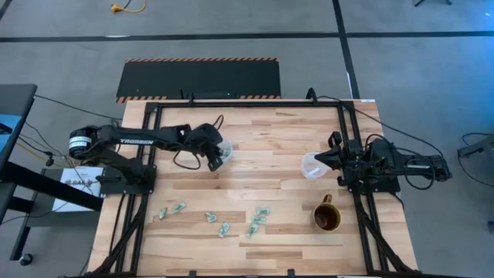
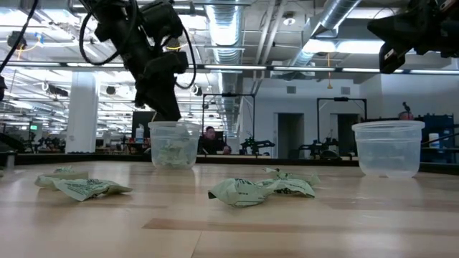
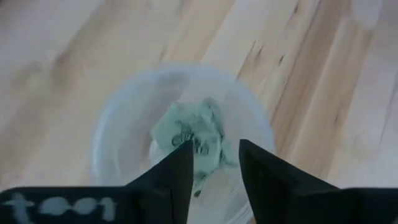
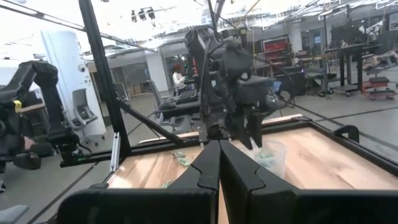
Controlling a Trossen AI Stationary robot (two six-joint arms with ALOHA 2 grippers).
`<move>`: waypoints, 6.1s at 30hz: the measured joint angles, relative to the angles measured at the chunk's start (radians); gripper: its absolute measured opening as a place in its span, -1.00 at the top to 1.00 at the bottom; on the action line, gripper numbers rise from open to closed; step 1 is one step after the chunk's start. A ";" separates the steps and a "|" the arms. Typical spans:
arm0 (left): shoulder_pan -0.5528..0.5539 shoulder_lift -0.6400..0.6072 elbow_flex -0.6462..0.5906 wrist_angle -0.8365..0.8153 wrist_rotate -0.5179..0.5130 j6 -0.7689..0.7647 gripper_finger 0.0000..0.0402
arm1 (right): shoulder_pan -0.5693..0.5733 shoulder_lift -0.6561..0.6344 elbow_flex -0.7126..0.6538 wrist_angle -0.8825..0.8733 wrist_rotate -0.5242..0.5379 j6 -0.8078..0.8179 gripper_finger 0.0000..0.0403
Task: Pick and place Stevia / Truvia into bins
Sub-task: Put the white stevia packet into the left transparent container
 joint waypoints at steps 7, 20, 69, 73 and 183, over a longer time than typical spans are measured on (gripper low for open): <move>-0.049 -0.146 0.027 -0.006 0.020 -0.002 0.37 | 0.000 0.000 0.000 0.000 0.000 0.000 1.00; -0.506 -0.128 0.028 -0.079 -0.164 -0.104 0.37 | 0.000 0.000 0.000 0.000 0.000 0.000 1.00; -0.700 0.287 0.029 -0.079 -0.025 0.083 0.38 | 0.000 0.000 0.000 -0.082 0.000 0.000 1.00; -0.700 0.313 0.033 -0.071 -0.026 0.044 0.38 | 0.000 0.000 0.000 -0.081 0.000 0.000 1.00; -0.027 0.142 0.284 -0.310 0.166 0.118 0.44 | 0.000 0.000 0.000 -0.211 -0.001 0.000 1.00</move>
